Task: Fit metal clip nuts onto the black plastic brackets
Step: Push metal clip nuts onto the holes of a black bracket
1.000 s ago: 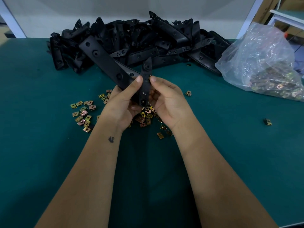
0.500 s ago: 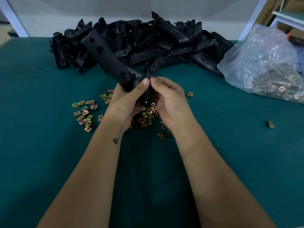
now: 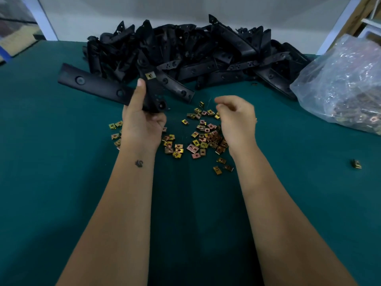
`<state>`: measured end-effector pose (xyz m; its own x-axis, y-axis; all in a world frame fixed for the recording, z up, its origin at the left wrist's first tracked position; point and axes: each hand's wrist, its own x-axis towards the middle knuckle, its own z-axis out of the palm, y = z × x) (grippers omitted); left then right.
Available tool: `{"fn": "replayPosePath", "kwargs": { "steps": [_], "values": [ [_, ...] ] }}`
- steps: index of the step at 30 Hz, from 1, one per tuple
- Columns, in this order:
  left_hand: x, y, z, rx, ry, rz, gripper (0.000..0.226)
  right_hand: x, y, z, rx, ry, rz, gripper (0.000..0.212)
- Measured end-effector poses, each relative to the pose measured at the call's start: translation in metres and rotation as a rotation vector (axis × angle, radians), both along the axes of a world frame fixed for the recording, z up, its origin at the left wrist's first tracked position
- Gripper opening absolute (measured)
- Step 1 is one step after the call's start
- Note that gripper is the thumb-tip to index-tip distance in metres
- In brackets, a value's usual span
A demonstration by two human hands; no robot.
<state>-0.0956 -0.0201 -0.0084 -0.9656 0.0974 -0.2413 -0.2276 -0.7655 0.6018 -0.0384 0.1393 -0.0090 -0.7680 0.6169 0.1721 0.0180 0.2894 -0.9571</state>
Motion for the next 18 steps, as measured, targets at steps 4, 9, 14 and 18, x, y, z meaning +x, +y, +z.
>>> {"fn": "replayPosePath", "kwargs": {
  "steps": [4, 9, 14, 18],
  "values": [
    [-0.001, 0.003, -0.001, 0.008, -0.018, -0.021, 0.033, -0.015, -0.010, -0.003, 0.249, -0.154, 0.133, 0.038],
    [-0.003, 0.006, -0.001, -0.007, -0.002, -0.040, 0.031, -0.028, -0.008, -0.007, 0.560, -0.280, 0.172, 0.055],
    [0.002, 0.018, -0.002, 0.011, 0.016, -0.129, 0.031, -0.033, -0.002, -0.011, 0.716, -0.362, 0.126, 0.041],
    [0.006, 0.028, -0.002, -0.009, 0.040, -0.223, 0.030, -0.032, -0.001, -0.010, 0.749, -0.364, 0.108, 0.036]
  ]
}}
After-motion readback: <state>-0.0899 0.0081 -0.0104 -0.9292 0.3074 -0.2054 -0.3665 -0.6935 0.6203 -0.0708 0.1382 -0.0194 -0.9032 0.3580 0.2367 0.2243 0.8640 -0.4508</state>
